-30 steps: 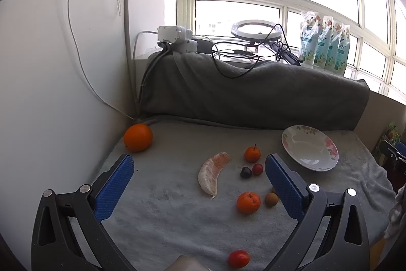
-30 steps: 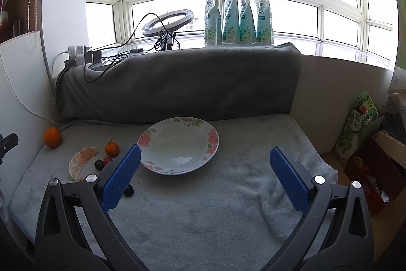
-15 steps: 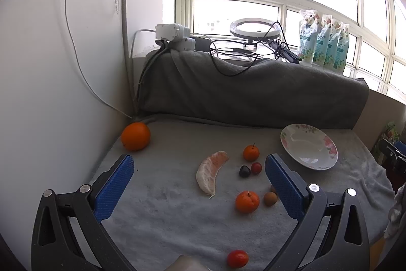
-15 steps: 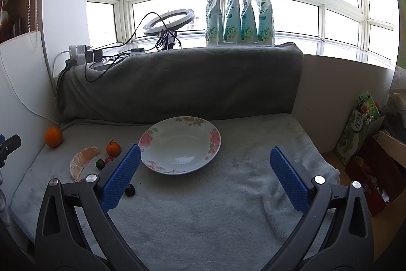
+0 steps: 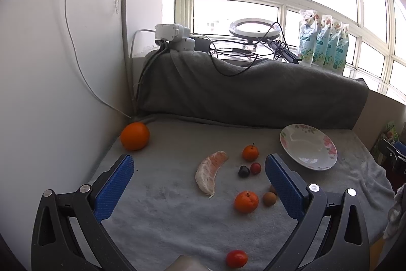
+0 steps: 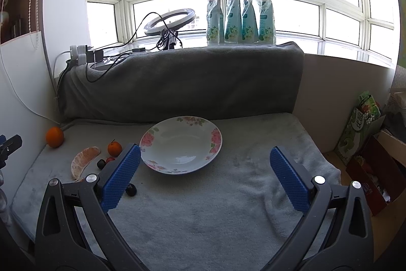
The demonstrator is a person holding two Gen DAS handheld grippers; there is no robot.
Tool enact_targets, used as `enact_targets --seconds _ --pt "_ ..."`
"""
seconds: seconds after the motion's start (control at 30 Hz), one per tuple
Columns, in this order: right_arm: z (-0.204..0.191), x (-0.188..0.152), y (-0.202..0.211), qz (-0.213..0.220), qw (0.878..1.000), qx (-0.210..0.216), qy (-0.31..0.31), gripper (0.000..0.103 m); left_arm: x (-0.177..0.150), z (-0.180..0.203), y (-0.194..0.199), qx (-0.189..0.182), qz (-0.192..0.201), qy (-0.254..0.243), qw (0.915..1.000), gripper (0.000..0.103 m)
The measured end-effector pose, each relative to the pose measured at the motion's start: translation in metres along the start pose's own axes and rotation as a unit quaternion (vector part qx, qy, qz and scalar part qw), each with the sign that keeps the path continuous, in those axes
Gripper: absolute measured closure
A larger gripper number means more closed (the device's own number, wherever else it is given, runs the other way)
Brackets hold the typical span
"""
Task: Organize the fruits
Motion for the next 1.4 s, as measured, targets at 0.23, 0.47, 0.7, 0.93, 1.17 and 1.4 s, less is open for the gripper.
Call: enact_targets --seconds 0.23,0.47,0.7,0.93,1.17,1.4 --pt "-0.001 0.0 0.0 -0.001 1.0 0.001 0.0 0.0 -0.001 0.0 0.0 -0.002 -0.001 -0.001 1.0 0.001" --pt "-0.002 -0.001 -0.001 -0.003 1.0 0.003 0.0 0.0 -0.001 0.0 -0.001 -0.004 -0.005 0.0 1.0 0.001" --pt "-0.003 -0.001 0.0 -0.005 1.0 0.004 0.0 0.0 -0.001 -0.001 -0.003 -0.005 -0.008 0.002 1.0 0.001" --pt "-0.005 -0.001 0.001 -0.002 1.0 0.017 -0.001 0.0 -0.004 -0.012 -0.007 -0.015 -0.014 0.021 0.9996 0.001" --pt "-0.011 -0.002 -0.003 -0.009 0.999 0.033 -0.001 0.0 -0.013 -0.022 -0.013 -0.016 -0.026 0.024 0.9993 0.001" --pt "-0.023 -0.005 -0.005 -0.009 0.998 0.049 0.024 0.0 -0.023 -0.026 -0.02 -0.028 -0.042 0.034 0.9981 0.008"
Point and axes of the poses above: each gripper's, at about its wrist camera, not at the fingertips, and y roughly against the way its jaws point, z to its right, x to its top, the point moved 7 cm from there along -y, roughly the way its jaws point, and after that the axes turned 9 degrees about -x, right-handed, at the moved point
